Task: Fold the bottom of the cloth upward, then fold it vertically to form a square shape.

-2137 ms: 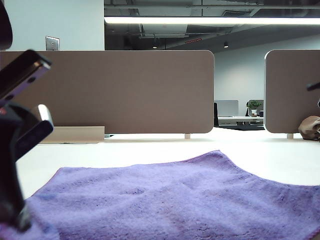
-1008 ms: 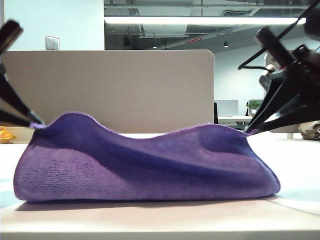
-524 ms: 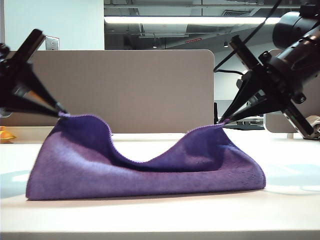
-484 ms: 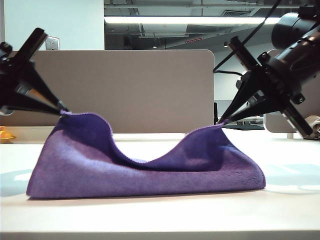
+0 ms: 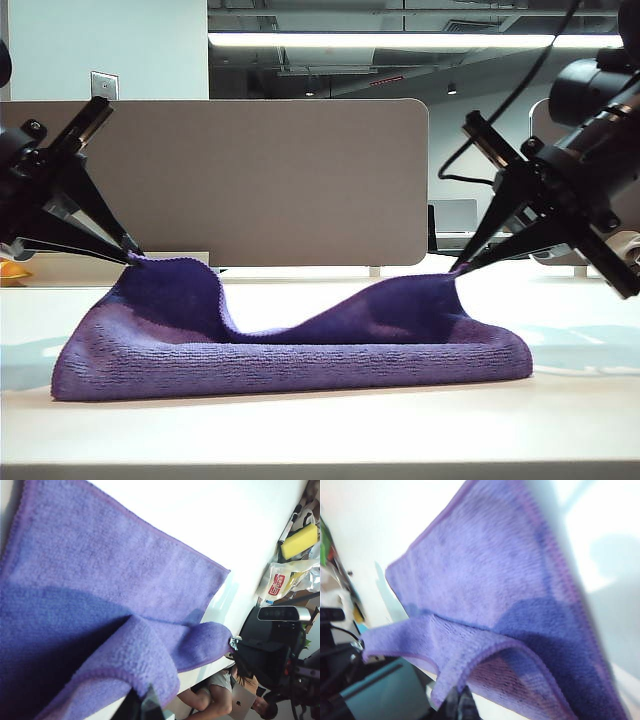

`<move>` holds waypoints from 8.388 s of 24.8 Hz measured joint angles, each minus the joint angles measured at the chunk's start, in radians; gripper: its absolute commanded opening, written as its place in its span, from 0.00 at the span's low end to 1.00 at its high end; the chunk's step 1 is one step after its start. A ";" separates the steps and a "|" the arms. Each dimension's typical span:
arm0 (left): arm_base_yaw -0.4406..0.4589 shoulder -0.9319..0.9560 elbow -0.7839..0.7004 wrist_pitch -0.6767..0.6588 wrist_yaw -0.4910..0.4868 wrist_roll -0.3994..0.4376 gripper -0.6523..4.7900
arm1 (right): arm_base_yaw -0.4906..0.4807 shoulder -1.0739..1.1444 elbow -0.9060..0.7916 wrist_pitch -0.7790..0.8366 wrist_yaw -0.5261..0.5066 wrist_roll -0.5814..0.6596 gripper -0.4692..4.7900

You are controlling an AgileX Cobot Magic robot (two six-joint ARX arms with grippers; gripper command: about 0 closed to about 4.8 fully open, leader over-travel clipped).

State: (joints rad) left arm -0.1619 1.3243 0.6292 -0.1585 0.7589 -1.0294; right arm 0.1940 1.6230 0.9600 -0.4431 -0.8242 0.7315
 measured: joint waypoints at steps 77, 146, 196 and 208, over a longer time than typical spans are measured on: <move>0.058 0.048 0.002 -0.021 0.038 0.465 0.11 | -0.027 -0.007 0.002 -0.185 0.181 -0.214 0.71; 0.267 -0.415 0.045 -0.460 -0.015 0.683 0.11 | 0.544 0.144 0.225 0.201 0.193 -0.126 0.08; 0.272 -0.440 0.045 -0.481 -0.001 0.700 0.11 | 0.602 0.414 0.335 0.447 0.171 0.002 0.39; 0.272 -0.440 0.045 -0.482 -0.001 0.699 0.11 | 0.610 0.428 0.335 0.484 0.124 0.018 0.59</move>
State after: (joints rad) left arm 0.1101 0.8841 0.6746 -0.6403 0.7582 -0.3302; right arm 0.8043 2.0514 1.2949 0.0406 -0.7006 0.7498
